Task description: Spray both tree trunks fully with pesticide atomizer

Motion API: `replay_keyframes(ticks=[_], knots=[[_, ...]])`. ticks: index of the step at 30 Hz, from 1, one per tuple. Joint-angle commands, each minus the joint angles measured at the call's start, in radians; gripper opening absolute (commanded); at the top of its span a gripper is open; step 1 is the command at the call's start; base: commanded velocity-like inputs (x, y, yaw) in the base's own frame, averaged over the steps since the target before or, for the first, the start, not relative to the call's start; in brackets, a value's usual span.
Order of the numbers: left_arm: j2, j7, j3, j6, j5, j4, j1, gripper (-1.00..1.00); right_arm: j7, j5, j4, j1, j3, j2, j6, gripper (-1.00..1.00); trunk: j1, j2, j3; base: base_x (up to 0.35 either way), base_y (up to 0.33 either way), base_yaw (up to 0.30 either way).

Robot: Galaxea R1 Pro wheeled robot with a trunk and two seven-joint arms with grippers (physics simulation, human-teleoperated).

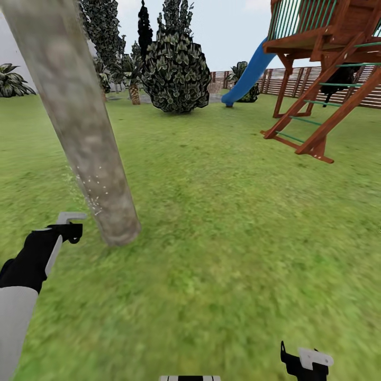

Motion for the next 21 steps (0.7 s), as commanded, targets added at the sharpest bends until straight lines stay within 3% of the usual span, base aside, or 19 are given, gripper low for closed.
replay_keyframes(ticks=[1,5,11,17,21], knots=[[-0.001,0.003,0.0,0.0,-0.001,-0.002,0.0,-1.0,0.0,0.0,0.0,0.0,0.0,0.0,0.0,1.0,0.0,0.0,0.0,0.083,-0.25,0.0],[0.005,0.011,0.006,-0.002,-0.006,0.011,0.001,-1.0,-0.001,-0.001,0.0,0.0,0.0,0.0,0.0,1.0,0.0,0.0,0.0,0.013,-0.219,0.083],[0.008,0.013,0.008,-0.003,-0.007,0.015,0.003,-1.0,-0.001,0.0,0.0,0.0,0.0,0.0,0.0,1.0,0.0,0.0,0.0,-0.024,-0.023,0.236],[0.005,0.018,0.005,-0.003,-0.008,0.015,0.003,-1.0,0.0,-0.001,0.0,0.0,0.0,0.0,0.0,1.0,0.0,0.0,0.0,0.106,-0.093,0.016],[0.003,0.096,0.005,-0.003,-0.004,0.015,0.003,-1.0,0.0,-0.001,0.0,0.0,0.0,0.0,0.0,1.0,0.0,0.0,0.0,0.189,-0.207,0.051]])
